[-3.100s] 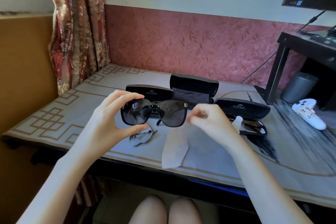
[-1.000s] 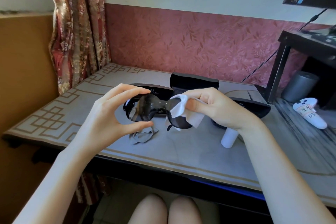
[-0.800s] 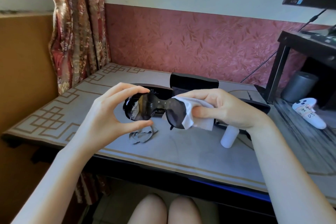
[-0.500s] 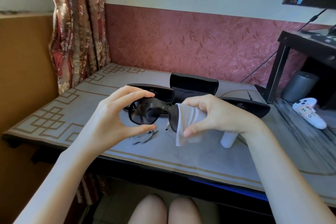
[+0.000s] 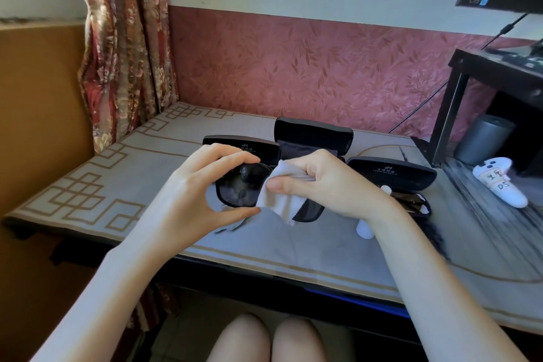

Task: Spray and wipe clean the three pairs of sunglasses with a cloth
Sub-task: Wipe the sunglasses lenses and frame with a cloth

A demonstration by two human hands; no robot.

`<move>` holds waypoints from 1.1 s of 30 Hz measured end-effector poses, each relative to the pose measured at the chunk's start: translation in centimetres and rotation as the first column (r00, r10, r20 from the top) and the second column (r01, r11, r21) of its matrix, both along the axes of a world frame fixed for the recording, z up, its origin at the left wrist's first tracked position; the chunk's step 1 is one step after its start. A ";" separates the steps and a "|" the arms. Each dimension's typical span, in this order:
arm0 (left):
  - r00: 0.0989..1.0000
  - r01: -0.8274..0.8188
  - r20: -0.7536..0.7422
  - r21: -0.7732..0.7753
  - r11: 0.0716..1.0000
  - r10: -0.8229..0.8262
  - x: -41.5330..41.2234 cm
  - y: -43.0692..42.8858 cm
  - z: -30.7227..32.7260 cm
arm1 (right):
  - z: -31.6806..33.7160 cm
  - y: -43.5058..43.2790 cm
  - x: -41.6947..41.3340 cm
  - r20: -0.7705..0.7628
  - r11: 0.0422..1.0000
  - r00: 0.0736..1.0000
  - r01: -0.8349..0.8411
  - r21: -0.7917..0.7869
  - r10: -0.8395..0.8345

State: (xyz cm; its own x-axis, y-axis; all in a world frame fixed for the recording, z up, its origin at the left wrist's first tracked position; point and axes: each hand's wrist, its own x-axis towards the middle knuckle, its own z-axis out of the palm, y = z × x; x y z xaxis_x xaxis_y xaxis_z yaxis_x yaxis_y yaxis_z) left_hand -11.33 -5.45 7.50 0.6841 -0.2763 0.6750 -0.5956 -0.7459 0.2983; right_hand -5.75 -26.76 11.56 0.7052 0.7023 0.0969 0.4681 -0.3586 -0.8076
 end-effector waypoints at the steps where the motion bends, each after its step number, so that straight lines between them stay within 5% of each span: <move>1: 1.000 0.000 -0.005 -0.002 1.000 0.000 0.0 0.0 -0.1 | 0.0 0.1 0.0 -0.002 1.000 1.000 0.019 0.005 -0.019; 15: 1.000 -0.019 0.022 -0.020 1.000 0.020 -0.3 -0.3 0.1 | 0.2 0.3 0.3 0.110 0.997 0.993 0.057 -0.044 -0.052; 33: 0.999 -0.045 -0.030 -0.104 0.994 0.042 -0.3 0.2 0.4 | -0.2 -2.6 0.7 -0.016 0.995 0.999 -0.037 0.094 0.039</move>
